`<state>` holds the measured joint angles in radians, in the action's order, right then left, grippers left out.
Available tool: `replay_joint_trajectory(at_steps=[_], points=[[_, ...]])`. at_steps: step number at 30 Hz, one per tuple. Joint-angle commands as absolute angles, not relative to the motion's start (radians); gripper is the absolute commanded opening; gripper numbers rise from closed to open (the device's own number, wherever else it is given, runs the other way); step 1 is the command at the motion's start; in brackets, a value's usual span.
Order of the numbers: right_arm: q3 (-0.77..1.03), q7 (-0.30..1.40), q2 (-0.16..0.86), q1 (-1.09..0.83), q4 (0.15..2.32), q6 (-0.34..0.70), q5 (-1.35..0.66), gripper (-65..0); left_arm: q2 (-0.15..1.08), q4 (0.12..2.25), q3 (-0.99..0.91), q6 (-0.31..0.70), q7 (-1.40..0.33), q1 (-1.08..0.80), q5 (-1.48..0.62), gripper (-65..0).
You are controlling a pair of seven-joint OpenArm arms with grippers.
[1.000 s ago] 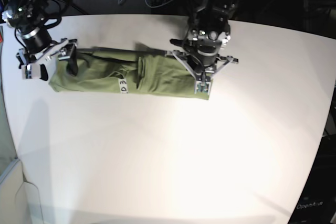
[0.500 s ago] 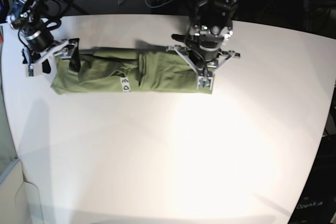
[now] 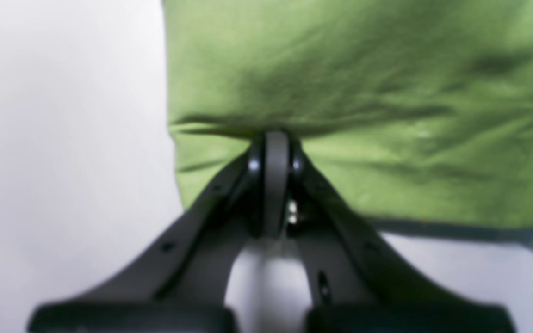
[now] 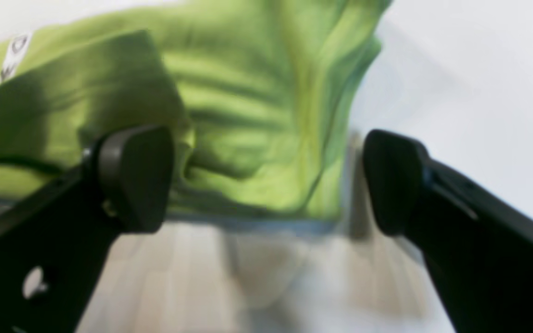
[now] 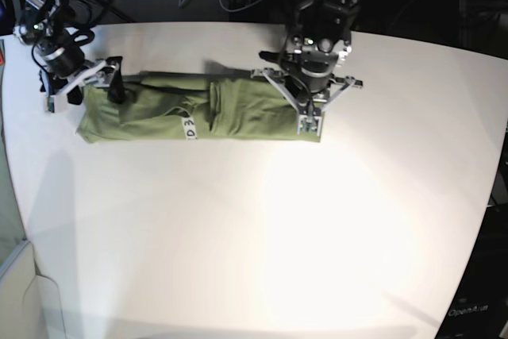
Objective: Fold the T-shirt properly
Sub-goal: 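Grasp the strip's other end with the right gripper, then fold the held end with the right gripper over toward the left gripper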
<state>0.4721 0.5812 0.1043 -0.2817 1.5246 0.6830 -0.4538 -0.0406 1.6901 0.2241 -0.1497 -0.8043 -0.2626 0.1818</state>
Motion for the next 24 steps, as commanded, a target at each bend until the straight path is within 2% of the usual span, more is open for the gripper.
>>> replay_joint_trajectory(at_steps=[1,8,11,16,19,20,24], points=[[0.473,0.564,0.114,-0.280,1.529,0.698,-0.466,-2.0,-0.044,1.695,0.223,-0.153,-0.828,-0.263,0.179,-64.5],[0.472,0.564,0.113,-0.280,1.531,0.698,-0.466,-4.6,-0.044,1.695,0.223,-0.153,-0.828,-0.265,0.179,-64.5],[0.435,0.564,0.114,-0.280,1.531,0.698,-0.466,-16.1,-0.044,1.695,0.223,-0.153,-0.828,-0.263,0.179,-64.5],[0.407,0.564,0.113,-0.280,1.529,0.698,-0.466,-47.3,-0.044,1.695,0.223,-0.153,-0.828,-0.263,0.179,-64.5],[0.392,0.564,0.114,-0.280,1.529,0.698,-0.466,-61.7,-0.044,1.695,0.223,-0.153,-0.828,-0.263,0.179,-64.5],[0.380,0.564,0.114,-0.280,1.531,0.698,-0.466,-64.7,-0.044,1.695,0.223,-0.153,-0.828,-0.263,0.179,-64.5],[0.343,0.564,0.143,-0.278,1.534,0.698,-0.466,-64.7,-0.044,1.695,0.225,-0.153,-0.828,-0.263,0.179,-64.5]])
